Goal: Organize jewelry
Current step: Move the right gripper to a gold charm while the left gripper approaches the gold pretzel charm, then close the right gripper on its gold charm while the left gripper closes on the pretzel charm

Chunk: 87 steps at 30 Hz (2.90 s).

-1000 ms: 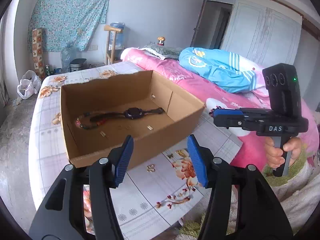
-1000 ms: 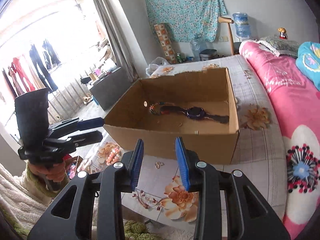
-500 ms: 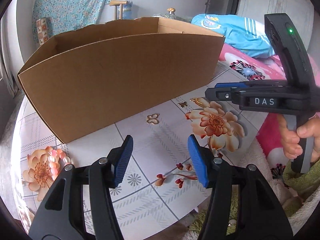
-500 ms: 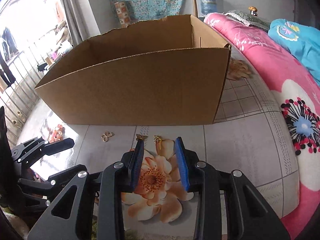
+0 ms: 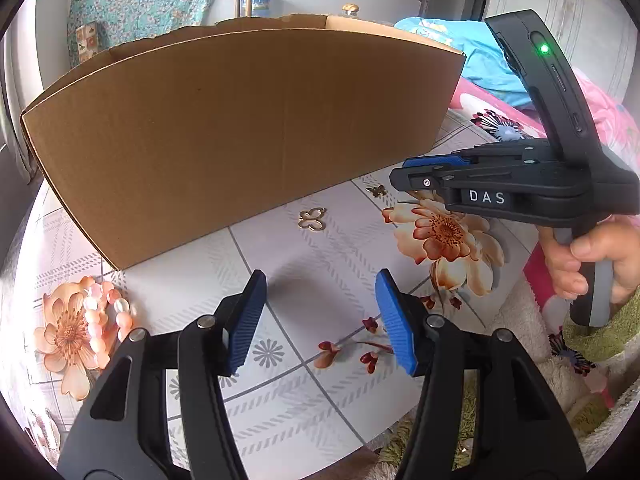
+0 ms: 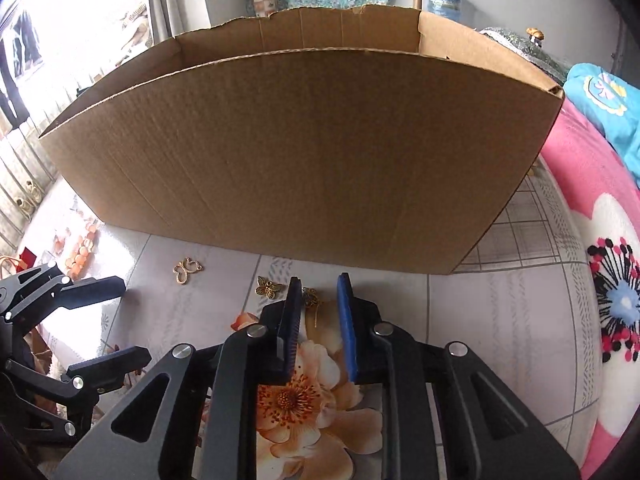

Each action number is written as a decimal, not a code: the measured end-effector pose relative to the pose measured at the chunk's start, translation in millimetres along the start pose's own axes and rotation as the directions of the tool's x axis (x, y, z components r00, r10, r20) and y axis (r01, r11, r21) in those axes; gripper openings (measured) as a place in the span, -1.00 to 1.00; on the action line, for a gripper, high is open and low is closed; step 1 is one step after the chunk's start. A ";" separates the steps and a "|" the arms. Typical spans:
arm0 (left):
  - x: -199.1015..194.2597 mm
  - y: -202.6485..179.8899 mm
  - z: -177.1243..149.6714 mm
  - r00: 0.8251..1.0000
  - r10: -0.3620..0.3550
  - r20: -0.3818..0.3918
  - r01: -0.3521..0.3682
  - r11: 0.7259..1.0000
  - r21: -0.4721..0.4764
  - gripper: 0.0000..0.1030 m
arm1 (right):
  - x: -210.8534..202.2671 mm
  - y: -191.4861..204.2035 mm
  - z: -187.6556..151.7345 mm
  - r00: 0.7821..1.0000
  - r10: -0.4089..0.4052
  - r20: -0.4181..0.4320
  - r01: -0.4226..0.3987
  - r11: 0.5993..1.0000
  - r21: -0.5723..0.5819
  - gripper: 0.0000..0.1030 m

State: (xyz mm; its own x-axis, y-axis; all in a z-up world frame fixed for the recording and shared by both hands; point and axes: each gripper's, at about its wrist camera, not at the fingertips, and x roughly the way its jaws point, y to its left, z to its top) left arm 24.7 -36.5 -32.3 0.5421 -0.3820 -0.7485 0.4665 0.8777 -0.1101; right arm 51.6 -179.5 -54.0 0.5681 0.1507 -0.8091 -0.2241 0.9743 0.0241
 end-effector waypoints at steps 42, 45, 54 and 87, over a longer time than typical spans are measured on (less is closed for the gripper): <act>8.4 -14.0 0.6 0.998 0.064 0.012 -0.065 0.997 0.036 0.06 | -16.7 -2.2 -13.9 0.999 0.038 0.006 -0.038 0.996 0.078 -0.61; 8.1 -13.1 -0.1 0.998 0.061 0.015 -0.062 0.997 0.038 0.07 | -17.2 4.7 -15.5 1.000 -0.003 0.012 0.003 1.000 0.028 -0.65; 6.3 -9.6 -1.3 0.998 0.055 0.019 -0.055 0.998 0.031 0.08 | -17.3 -30.5 -19.8 0.986 0.162 0.026 -0.164 0.956 0.242 -0.95; 32.2 -4.0 31.3 0.999 0.026 0.028 -0.029 0.995 0.095 -0.44 | -39.8 -57.8 -32.7 0.926 0.335 0.175 -0.378 0.813 0.443 -0.96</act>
State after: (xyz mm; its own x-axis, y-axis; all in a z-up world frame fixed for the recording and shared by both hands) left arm 62.2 -61.4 -35.4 0.5731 -0.3668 -0.7328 0.5149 0.8569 -0.0262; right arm 16.1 -247.3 -42.5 0.5892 0.4951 -0.6385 -0.0462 0.8096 0.5851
